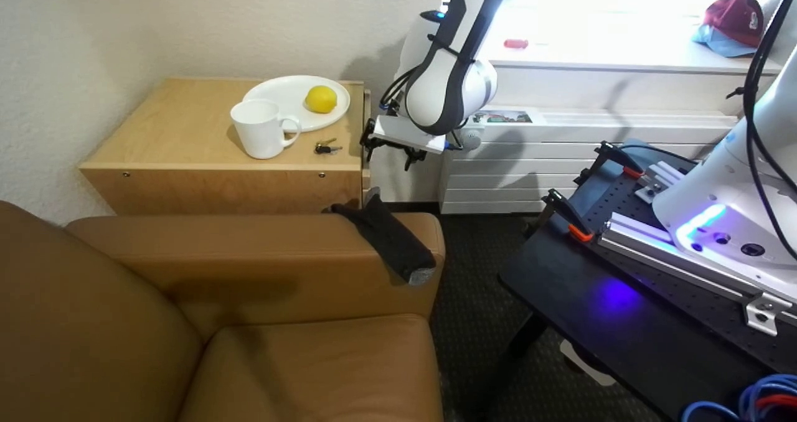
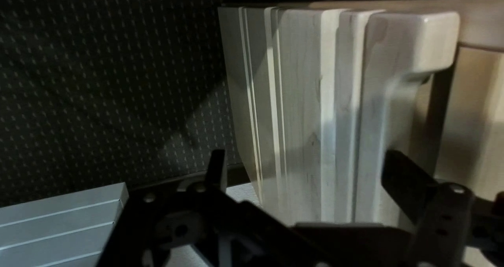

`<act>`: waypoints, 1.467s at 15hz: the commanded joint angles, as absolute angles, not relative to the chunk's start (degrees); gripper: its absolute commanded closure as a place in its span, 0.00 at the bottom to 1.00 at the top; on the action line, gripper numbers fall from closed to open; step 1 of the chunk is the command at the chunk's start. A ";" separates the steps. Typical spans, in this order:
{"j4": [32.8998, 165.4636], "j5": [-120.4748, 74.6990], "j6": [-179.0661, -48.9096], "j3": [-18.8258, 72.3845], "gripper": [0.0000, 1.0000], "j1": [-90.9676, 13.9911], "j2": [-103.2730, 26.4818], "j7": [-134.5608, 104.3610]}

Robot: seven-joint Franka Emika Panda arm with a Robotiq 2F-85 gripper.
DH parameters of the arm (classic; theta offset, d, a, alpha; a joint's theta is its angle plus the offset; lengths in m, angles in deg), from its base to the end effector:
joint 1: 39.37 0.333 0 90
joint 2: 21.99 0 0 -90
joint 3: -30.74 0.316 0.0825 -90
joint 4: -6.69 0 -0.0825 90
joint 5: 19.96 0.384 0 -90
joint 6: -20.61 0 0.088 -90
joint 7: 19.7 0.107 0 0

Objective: Open the topmost drawer.

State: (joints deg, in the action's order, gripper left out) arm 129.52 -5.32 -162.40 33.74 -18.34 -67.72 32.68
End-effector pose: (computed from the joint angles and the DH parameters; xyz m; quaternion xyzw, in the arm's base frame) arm 0.5110 0.2040 0.0519 -0.9190 0.3736 -0.0799 0.0971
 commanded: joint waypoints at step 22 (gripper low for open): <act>128.13 -1.62 -162.05 38.40 0.00 -23.39 -69.37 29.63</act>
